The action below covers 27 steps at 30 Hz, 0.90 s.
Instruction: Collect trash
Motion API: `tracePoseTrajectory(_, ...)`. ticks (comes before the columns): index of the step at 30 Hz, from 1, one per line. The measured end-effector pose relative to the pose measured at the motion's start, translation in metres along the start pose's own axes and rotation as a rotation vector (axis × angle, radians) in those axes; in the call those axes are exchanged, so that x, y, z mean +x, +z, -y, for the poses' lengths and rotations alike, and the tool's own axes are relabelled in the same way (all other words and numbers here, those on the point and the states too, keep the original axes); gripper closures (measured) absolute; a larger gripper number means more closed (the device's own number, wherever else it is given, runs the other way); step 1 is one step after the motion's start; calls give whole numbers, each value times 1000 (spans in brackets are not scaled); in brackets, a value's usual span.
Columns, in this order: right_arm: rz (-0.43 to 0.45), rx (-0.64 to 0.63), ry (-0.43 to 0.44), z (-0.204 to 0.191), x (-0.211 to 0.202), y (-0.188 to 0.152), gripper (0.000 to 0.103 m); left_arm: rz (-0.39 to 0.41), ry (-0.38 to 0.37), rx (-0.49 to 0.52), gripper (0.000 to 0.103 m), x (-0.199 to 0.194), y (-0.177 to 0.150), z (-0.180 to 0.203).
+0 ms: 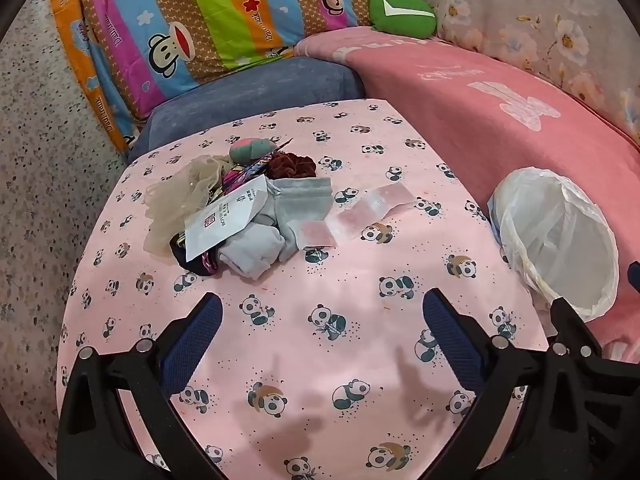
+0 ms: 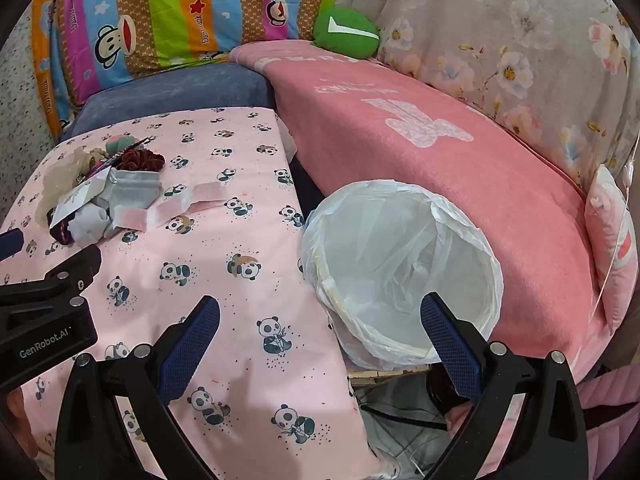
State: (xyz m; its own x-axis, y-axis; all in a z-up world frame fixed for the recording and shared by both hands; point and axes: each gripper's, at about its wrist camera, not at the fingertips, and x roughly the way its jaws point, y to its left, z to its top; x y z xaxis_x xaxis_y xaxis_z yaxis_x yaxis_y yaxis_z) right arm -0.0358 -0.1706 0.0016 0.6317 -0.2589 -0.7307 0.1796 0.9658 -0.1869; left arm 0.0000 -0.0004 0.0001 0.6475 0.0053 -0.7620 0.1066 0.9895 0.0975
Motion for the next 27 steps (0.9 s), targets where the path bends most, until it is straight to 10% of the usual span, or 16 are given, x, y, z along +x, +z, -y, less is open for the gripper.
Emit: tracePoseTrajectory(27, 6, 0, -7, 3, -4, -1, 7, 10, -13, -1, 7, -8, -1, 5)
